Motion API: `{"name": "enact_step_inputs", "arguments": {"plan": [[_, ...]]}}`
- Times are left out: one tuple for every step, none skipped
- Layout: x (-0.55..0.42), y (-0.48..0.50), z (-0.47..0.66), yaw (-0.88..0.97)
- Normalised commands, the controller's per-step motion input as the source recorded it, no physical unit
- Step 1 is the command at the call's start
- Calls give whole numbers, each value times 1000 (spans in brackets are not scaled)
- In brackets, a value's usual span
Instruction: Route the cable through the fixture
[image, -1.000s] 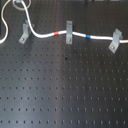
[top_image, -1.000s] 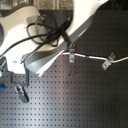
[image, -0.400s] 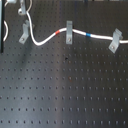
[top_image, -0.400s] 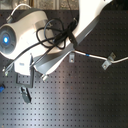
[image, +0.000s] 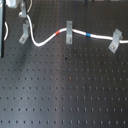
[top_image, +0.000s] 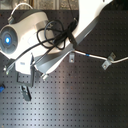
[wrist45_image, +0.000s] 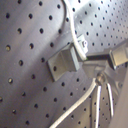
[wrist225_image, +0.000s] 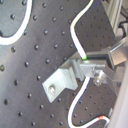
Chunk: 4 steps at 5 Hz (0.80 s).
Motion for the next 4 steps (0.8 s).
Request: {"name": "enact_step_inputs", "arguments": {"plan": [[-326,219,82,191],[-338,210,200,177],[-259,110,387,97],[-342,97,464,146]]}}
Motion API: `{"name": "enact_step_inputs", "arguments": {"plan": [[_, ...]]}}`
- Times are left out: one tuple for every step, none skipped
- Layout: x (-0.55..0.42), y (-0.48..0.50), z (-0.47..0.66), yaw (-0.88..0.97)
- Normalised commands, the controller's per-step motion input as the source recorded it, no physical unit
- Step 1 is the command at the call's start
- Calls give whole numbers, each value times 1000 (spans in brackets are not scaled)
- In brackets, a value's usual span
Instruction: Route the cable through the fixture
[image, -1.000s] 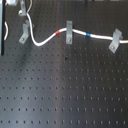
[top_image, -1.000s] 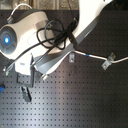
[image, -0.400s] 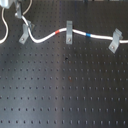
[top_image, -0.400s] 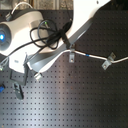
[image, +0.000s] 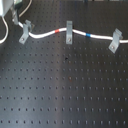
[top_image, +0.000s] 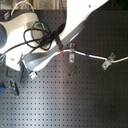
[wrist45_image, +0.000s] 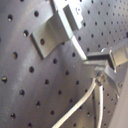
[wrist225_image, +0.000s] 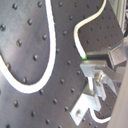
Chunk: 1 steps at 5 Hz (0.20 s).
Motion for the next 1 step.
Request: {"name": "enact_step_inputs", "arguments": {"plan": [[-2,1,0,-86]]}}
